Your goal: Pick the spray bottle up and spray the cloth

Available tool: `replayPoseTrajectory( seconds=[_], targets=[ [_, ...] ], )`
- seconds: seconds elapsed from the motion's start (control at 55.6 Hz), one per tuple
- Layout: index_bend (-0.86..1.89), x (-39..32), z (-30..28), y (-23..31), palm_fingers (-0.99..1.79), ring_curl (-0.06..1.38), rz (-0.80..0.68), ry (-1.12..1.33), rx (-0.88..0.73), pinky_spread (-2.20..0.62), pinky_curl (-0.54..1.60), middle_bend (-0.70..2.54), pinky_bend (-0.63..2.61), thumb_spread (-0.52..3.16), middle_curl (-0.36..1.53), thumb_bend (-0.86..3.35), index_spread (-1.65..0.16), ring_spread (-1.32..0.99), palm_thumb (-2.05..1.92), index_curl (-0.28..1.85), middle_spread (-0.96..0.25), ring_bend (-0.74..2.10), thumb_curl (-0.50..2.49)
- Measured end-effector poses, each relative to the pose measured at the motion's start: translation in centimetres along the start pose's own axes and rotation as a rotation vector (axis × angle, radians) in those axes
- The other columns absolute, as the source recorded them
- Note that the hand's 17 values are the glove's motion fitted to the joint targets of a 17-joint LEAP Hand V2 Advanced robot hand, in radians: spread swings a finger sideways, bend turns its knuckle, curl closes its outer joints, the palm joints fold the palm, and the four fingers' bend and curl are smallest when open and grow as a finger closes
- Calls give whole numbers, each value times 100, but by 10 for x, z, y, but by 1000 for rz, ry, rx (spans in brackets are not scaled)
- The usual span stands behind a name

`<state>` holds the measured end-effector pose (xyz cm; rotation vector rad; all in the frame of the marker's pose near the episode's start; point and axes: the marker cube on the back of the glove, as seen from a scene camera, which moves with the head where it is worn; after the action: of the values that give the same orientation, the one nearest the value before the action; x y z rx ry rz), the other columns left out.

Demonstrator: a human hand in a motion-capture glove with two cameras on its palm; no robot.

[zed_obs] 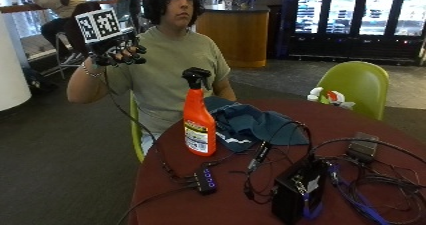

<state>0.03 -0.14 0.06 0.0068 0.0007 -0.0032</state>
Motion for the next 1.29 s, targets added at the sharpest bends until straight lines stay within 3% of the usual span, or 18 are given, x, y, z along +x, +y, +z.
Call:
replayPoseTrajectory(
  seconds=[0.252, 0.701, 0.934, 1.294],
  targets=[
    [13, 3, 11, -11, 36, 19, -13, -10, -56, 20, 23, 24, 43, 87, 18, 15, -37, -5, 44, 13, -3, 40, 16],
    [11, 9, 39, -47, 34, 26, 86, -163, 96, 23, 31, 21, 48, 104, 28, 4, -40, -6, 61, 17, -3, 45, 27],
    [12, -2, 73, -89, 40, 29, 43, -688, 240, 22, 32, 24, 47, 106, 31, 3, -37, -4, 73, 18, 1, 46, 31],
    [11, -11, 115, -174, 42, 31, 78, -1035, 399, 20, 34, 23, 46, 110, 34, -1, -31, -1, 84, 19, 5, 46, 35]
  ],
)
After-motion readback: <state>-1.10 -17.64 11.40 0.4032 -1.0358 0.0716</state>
